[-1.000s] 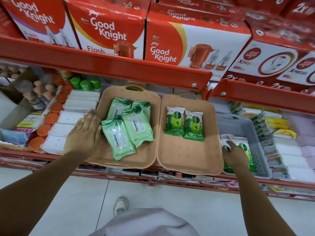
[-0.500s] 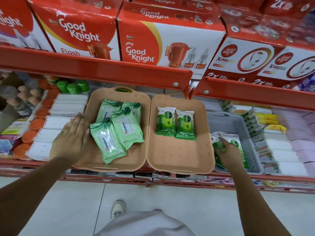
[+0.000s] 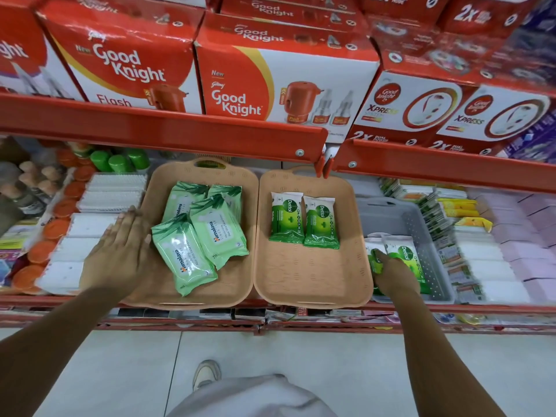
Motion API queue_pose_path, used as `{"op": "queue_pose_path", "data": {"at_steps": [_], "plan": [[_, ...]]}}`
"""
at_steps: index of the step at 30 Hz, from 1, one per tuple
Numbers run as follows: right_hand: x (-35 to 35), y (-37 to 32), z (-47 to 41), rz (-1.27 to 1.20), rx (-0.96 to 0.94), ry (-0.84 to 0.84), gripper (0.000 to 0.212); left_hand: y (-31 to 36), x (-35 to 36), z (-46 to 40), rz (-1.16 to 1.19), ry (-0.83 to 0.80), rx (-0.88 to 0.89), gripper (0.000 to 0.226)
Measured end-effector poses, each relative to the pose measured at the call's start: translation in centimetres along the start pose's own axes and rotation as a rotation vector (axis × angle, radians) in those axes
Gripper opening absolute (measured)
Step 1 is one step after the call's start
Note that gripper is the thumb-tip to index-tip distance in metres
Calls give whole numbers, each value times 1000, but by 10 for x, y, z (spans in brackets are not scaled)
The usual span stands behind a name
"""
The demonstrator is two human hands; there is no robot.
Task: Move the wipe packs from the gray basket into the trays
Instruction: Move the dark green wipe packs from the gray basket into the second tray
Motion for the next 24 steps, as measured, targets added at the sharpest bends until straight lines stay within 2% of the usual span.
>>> {"op": "queue_pose_path", "data": {"at_steps": [7, 17, 21, 24], "plan": [[-2, 2, 3, 8, -12, 20, 60, -1, 1, 0, 5, 0, 2, 61], [-14, 9, 2, -180, 1, 21, 59, -5, 2, 0, -8, -16, 10, 60], [-19, 19, -7, -396, 33, 32, 57, -4, 2, -1, -12, 18, 22, 60], [-29, 25, -5, -712, 90, 57, 56, -4, 3, -1, -9, 32, 20, 59]]}}
Point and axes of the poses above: each hand's wrist, its own z-axis away from the middle knuckle, its own x-axis out of the palm, y = z × x, the point moved 3 cm from there along -z, towards the middle knuckle, and after that the axes turned 1 degree about y, right-handed, at the moved point
